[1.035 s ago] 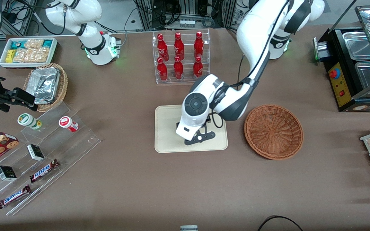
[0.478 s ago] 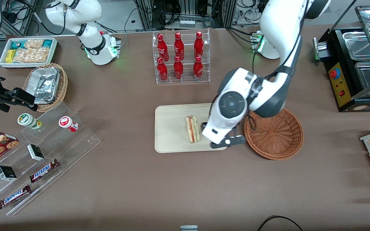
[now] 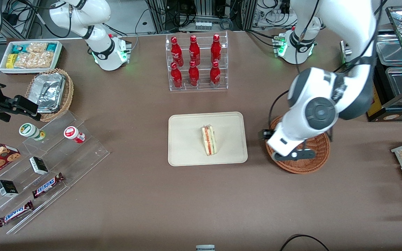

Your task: Place sandwich from basket to tray

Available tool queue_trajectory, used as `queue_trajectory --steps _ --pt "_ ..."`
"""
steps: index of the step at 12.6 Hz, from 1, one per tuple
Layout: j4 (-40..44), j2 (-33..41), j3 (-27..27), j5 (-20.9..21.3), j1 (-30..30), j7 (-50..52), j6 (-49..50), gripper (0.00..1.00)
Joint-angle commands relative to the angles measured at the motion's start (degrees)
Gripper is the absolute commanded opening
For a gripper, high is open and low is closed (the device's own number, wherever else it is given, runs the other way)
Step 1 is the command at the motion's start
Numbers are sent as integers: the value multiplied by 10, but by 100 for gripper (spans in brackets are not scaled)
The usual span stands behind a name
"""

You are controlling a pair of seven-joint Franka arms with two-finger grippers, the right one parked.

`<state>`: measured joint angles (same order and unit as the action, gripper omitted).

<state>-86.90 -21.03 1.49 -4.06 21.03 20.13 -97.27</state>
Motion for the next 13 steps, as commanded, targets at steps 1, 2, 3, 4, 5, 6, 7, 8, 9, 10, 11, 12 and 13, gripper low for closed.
queue_trajectory --steps 1,2,3,4,5,6,7,8,9,10,11,12,13 --pt "-35 42 -3 6 -23 -48 34 100" --pt "-35 53 -3 20 -34 -54 44 100" --pt "-35 64 -3 27 -39 -55 57 100" --pt "-35 80 -6 27 -54 -55 79 100" --pt "-32 94 -24 26 -93 -55 105 100" --pt "-31 106 -61 27 -125 -67 113 100" --pt "-35 119 -83 32 -156 -81 115 100" --pt "-34 129 -101 41 -177 -97 133 100" --pt "-34 141 -110 43 -199 -114 145 100" --pt "-34 155 -118 43 -218 -135 154 100" --pt "-31 167 -120 43 -231 -151 163 100" --pt "-30 181 -120 45 -238 -156 176 100" --pt "-30 194 -120 46 -248 -157 182 100"
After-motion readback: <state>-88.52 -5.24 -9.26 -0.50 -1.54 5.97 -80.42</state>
